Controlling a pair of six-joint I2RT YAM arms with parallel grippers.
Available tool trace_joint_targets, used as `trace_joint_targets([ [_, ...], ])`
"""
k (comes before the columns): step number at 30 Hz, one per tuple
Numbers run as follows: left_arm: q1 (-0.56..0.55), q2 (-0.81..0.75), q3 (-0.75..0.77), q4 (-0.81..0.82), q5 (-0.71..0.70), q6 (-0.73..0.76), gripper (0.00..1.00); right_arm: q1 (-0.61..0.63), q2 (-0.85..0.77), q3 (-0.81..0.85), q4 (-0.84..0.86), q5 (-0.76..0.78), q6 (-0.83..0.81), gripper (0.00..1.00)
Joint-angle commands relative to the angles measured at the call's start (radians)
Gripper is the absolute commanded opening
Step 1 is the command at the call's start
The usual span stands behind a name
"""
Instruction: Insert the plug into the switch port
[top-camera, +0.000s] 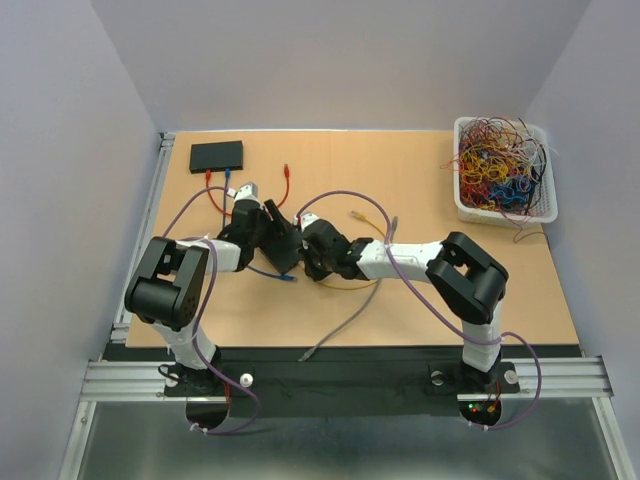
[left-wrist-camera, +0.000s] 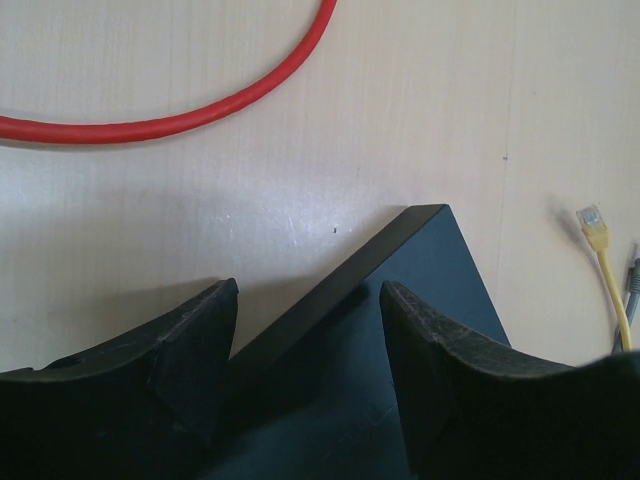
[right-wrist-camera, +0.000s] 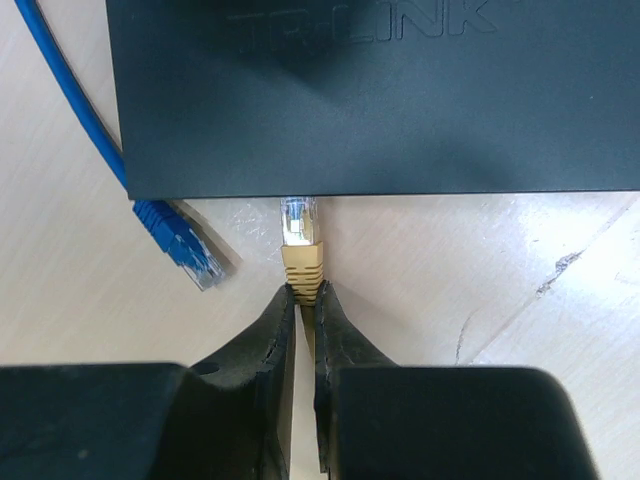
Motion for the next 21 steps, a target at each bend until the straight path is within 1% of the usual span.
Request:
trace_joint_targets([
  [1,-0.016,-0.036,-0.055,-0.041,0.018,-0.017,0.70,0.009,0.007,0.066,0.029,0.058,0.011,0.01],
  [8,-0.059,-0.052,-0.096,-0.025,0.004,-0.040,0.71,0.010,0.030,0.081,0.029,0.078,0.023,0.00],
  [21,-0.067,-0.064,-0.107,-0.024,0.010,-0.026,0.71,0.010,0.035,0.077,0.029,0.089,-0.003,0.00],
])
